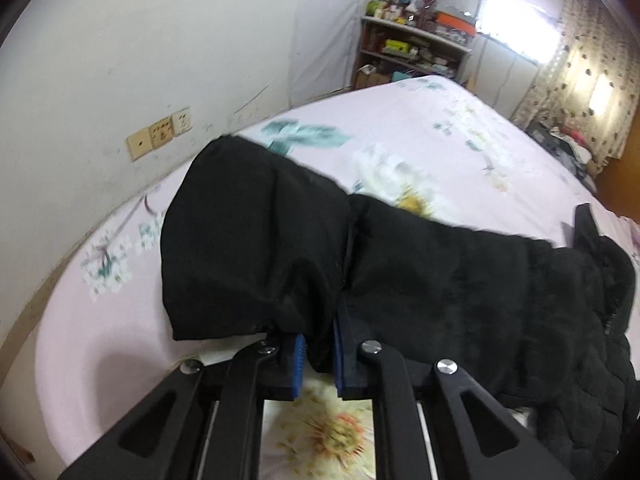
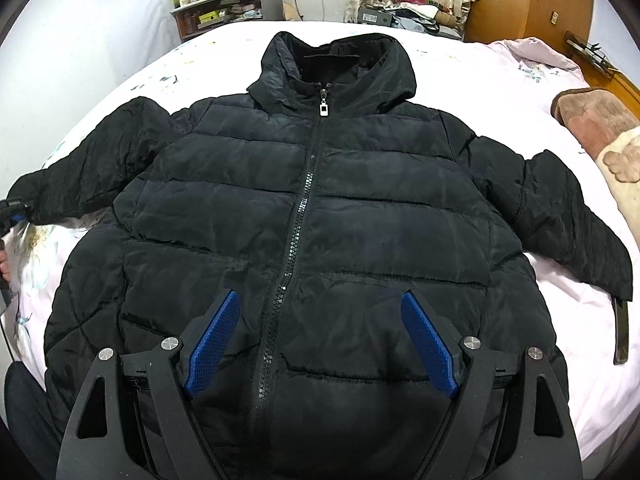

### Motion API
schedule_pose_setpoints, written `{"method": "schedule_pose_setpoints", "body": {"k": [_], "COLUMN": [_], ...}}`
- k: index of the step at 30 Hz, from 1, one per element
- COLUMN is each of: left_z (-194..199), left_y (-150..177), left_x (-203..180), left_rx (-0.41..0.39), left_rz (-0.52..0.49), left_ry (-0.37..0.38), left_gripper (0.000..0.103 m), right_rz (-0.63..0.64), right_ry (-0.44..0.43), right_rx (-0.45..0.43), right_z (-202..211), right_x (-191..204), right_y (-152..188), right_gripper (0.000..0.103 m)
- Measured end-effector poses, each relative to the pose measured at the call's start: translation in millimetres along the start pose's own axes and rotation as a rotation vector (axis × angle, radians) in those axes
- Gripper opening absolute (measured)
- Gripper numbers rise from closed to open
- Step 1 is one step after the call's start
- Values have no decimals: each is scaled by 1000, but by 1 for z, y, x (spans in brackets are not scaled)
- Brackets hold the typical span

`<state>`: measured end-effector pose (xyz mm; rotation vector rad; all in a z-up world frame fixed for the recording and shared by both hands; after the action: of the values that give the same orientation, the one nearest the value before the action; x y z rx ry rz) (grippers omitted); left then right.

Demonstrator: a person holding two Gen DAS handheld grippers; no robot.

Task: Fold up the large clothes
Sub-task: 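Lift the held sleeve and fold it across the jacket body with the left tool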

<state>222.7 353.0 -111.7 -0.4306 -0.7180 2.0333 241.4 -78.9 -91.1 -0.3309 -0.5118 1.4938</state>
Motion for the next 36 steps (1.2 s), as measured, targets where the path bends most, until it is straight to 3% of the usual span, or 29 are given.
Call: {"method": "schedule_pose_setpoints", "body": {"k": [9, 18, 23, 28, 36], "left_z": [102, 184, 195, 180, 142], "left_y": [-56, -74, -57, -23, 42], "left_x": [-71, -210, -298, -372, -443], "left_rx": [-175, -258, -234, -157, -26], "left_rz": [-157, -335, -433, -492, -571], "left_ry": [155, 405, 538, 667, 787], "left_gripper": [9, 9, 9, 9, 9], "right_rz": [-26, -89, -126, -168, -235], "right_ry": [-25, -27, -23, -2, 34], "right_rx": [-36, -81, -101, -104, -90], "right_z": [27, 59, 69, 70, 52], "right_x": [-12, -44, -67, -98, -141], "right_y": [3, 7, 7, 9, 7], "right_gripper": [83, 83, 83, 83, 83]}}
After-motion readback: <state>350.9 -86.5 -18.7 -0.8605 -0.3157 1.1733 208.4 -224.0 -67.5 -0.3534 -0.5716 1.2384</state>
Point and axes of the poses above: each gripper's, at about its wrist camera, not at the fingertips, and z roughly against the way its jaws point, x to its left, y to its underside, the point moved 6 cm from there along -z, roughly the way its jaws point, and after that the axes turned 9 degrees about -z, right-handed, at the moved point
